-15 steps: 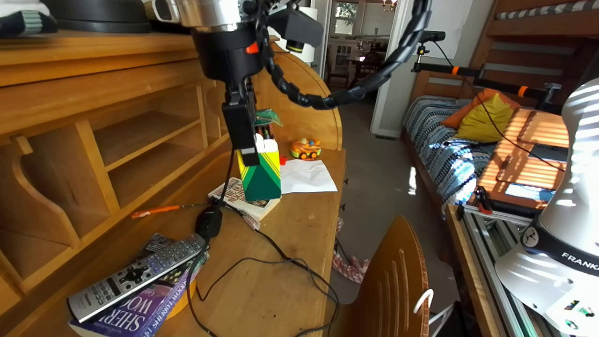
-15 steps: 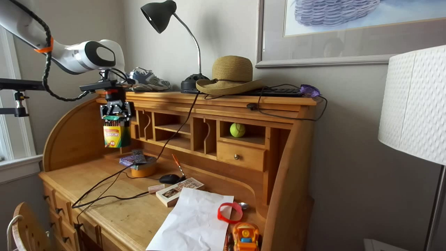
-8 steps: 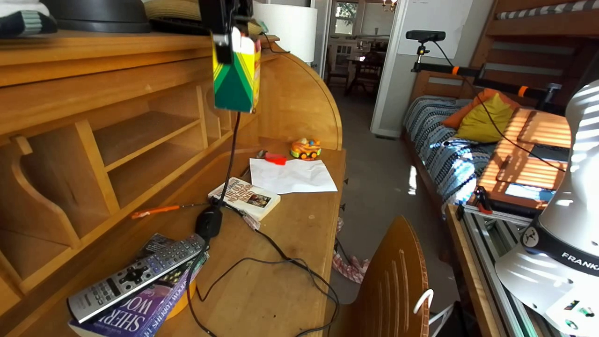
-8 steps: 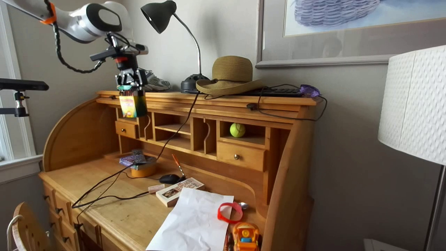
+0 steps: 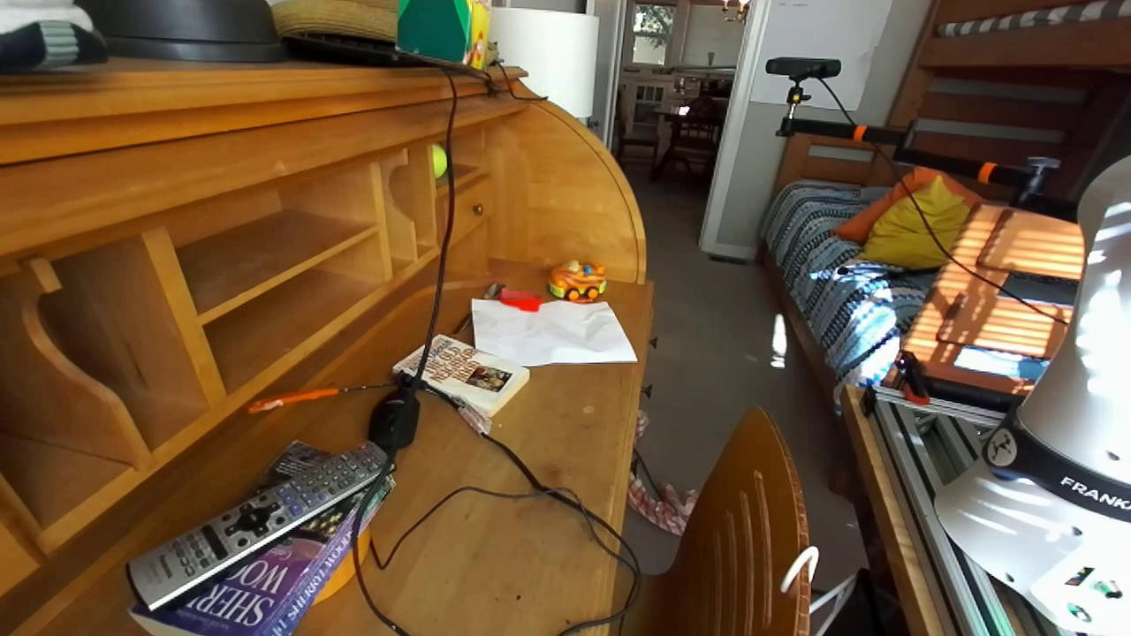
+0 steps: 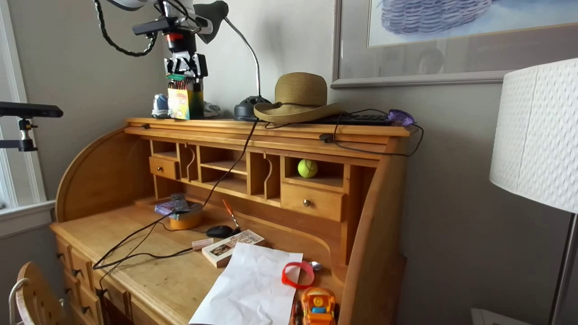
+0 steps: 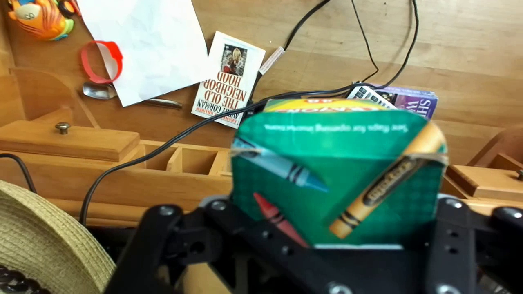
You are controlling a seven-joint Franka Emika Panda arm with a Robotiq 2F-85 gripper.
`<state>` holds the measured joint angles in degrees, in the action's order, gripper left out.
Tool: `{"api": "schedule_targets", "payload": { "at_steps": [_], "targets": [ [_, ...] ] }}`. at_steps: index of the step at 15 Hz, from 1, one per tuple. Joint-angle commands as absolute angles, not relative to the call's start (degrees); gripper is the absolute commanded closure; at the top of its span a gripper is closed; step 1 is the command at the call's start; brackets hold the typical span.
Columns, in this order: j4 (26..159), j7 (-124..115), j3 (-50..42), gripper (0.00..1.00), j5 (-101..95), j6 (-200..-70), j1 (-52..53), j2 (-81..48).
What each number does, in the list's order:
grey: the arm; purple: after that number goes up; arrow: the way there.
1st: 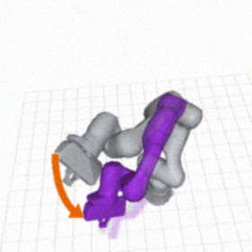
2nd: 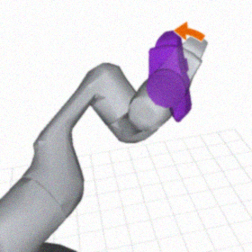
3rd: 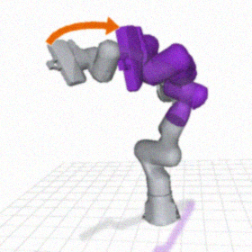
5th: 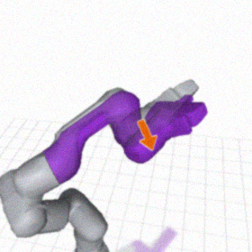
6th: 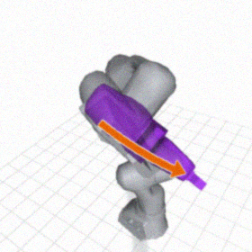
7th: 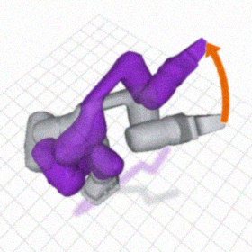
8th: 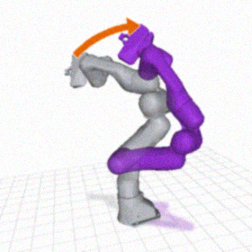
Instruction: Put the box of crayons on top of the dresser
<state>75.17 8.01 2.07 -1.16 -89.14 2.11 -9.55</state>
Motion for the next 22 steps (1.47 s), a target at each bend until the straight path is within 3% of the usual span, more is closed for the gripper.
{"api": "schedule_targets", "payload": {
  "at_steps": [1,2,3,22],
  "targets": [
    [74.33,8.10,2.07,0.18,-0.94,-88.90,2.04,-10.25],
    [73.78,8.10,2.13,0.18,-0.89,-88.71,2.07,-10.80],
    [73.56,8.06,2.18,0.43,-0.98,-88.86,2.13,-11.05],
    [34.72,5.18,-0.34,0.43,-4.71,-81.44,2.57,-33.90]
  ]
}}
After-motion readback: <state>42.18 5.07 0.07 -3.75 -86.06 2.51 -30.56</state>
